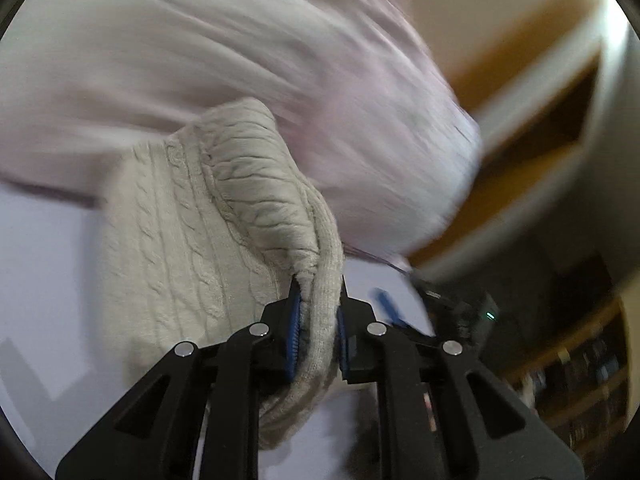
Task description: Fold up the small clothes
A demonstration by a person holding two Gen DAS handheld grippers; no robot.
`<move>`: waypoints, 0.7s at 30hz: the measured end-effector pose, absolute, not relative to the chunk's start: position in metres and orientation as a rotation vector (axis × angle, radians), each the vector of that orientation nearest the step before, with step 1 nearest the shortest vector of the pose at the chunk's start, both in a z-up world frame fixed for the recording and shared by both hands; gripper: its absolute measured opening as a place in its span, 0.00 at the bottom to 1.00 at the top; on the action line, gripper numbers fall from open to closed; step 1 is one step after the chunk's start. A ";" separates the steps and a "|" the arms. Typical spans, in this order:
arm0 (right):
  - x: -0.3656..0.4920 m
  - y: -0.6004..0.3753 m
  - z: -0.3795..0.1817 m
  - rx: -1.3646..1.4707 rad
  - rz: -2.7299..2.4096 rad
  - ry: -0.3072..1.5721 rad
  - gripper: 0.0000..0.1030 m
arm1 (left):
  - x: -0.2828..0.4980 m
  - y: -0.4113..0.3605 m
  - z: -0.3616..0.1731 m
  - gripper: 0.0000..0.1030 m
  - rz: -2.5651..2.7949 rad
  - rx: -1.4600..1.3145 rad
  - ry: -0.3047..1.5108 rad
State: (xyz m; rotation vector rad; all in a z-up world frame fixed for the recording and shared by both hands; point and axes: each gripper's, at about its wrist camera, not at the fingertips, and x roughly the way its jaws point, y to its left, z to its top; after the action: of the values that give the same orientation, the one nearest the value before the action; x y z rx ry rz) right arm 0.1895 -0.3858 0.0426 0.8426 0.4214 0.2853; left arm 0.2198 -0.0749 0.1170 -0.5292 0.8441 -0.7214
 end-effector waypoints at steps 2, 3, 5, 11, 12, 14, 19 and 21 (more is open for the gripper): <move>0.189 -0.392 0.045 0.805 0.265 0.424 0.92 | 0.233 -0.137 0.098 0.14 -0.788 -0.496 0.915; 0.190 -0.394 0.045 0.791 0.258 0.431 0.92 | 0.241 -0.159 0.087 0.14 -0.778 -0.463 0.950; 0.194 -0.401 0.042 0.771 0.233 0.474 0.92 | 0.260 -0.191 0.061 0.14 -0.737 -0.429 1.053; 0.213 -0.402 0.023 0.786 0.282 0.706 0.93 | 0.242 -0.143 0.072 0.27 -0.933 -0.630 0.957; 0.216 -0.400 0.020 0.776 0.283 0.738 0.93 | 0.235 -0.121 0.078 0.42 -0.926 -0.664 0.912; 0.217 -0.396 0.019 0.760 0.266 0.766 0.93 | 0.224 -0.085 0.085 0.53 -0.838 -0.656 0.847; 0.195 -0.394 0.041 0.700 0.310 0.648 0.83 | 0.221 -0.040 0.059 0.53 -0.488 -0.499 0.902; 0.186 -0.386 0.047 0.678 0.369 0.657 0.68 | 0.223 -0.034 0.048 0.53 -0.474 -0.508 0.934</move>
State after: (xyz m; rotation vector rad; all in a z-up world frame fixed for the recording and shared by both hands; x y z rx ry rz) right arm 0.1863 -0.3860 0.0467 0.6777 0.6570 0.3691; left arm 0.2228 -0.0337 0.0479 -0.5077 0.9338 -0.4743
